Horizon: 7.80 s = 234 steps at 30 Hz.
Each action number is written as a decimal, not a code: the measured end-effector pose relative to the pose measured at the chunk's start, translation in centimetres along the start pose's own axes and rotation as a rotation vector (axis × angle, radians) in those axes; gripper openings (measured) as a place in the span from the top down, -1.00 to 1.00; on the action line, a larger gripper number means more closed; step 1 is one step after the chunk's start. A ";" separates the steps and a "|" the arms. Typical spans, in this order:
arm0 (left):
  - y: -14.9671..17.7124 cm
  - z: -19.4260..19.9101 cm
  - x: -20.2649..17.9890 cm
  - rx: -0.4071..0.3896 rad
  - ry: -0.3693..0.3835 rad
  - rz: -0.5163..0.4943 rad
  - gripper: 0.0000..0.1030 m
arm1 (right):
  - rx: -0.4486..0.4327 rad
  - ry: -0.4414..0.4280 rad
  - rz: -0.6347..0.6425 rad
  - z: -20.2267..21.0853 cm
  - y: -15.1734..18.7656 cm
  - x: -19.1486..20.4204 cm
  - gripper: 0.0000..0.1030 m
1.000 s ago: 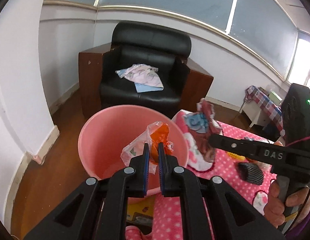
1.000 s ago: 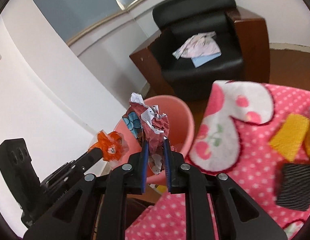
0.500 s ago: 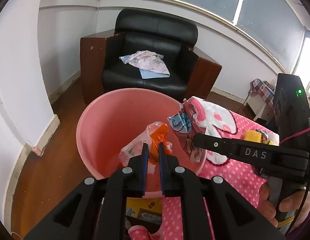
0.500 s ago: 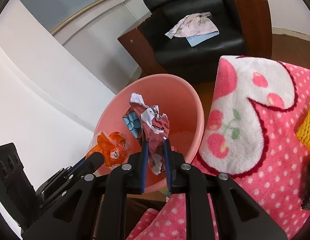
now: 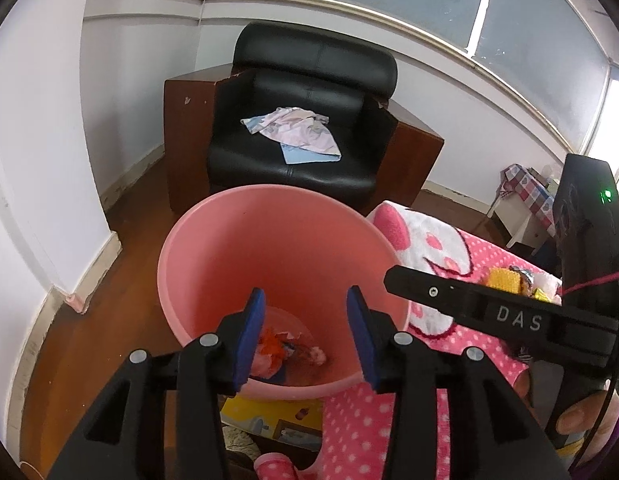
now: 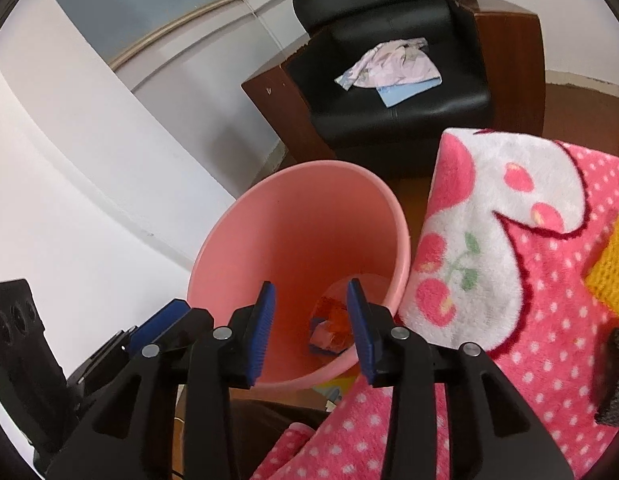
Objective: Collect trash
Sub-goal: 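Move both grippers back over the table toward the yellow net, then grasp the yellow foam net with the left gripper while the right grasps the yellow bag, then carry the net and bag over the pink bin and open both grippers, then move both grippers back over the table toward the remaining wrappers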
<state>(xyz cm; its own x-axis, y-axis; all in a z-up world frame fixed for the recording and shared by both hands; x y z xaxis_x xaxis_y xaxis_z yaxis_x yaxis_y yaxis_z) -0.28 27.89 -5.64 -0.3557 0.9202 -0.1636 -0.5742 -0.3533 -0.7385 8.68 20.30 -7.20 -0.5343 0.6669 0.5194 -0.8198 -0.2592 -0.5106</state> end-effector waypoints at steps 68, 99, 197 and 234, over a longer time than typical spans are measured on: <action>1.7 -11.7 -28.8 0.163 0.247 -0.400 0.84 | -0.286 0.258 -0.231 22.1 3.8 -28.8 -0.08; 2.7 -1.1 -27.2 0.078 0.298 -0.346 0.84 | -0.299 0.168 -0.219 22.9 5.3 -25.6 0.79; -0.8 2.2 -8.5 -0.035 0.114 -0.044 0.24 | -0.136 0.158 0.084 11.1 2.0 -4.1 0.29; 0.4 -8.2 -34.5 0.097 0.247 -0.435 0.29 | -0.335 0.324 -0.230 23.5 0.9 -29.8 0.04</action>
<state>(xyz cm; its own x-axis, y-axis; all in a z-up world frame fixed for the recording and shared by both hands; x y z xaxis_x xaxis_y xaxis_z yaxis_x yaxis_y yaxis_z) 17.76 -2.62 -5.66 0.1096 0.9939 -0.0125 -0.7006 0.0683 -0.7103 19.05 -16.18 -7.02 -0.2135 0.8763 0.4318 -0.7689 0.1219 -0.6276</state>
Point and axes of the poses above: each gripper's, at about its wrist camera, not at the fingertips, and z roughly against the way its jaws point, x to its left, y to its underside, the point moved 9 cm from there along -z, roughly the way its jaws point, and after that the axes turned 4 degrees about -z, right-handed, at the moved point
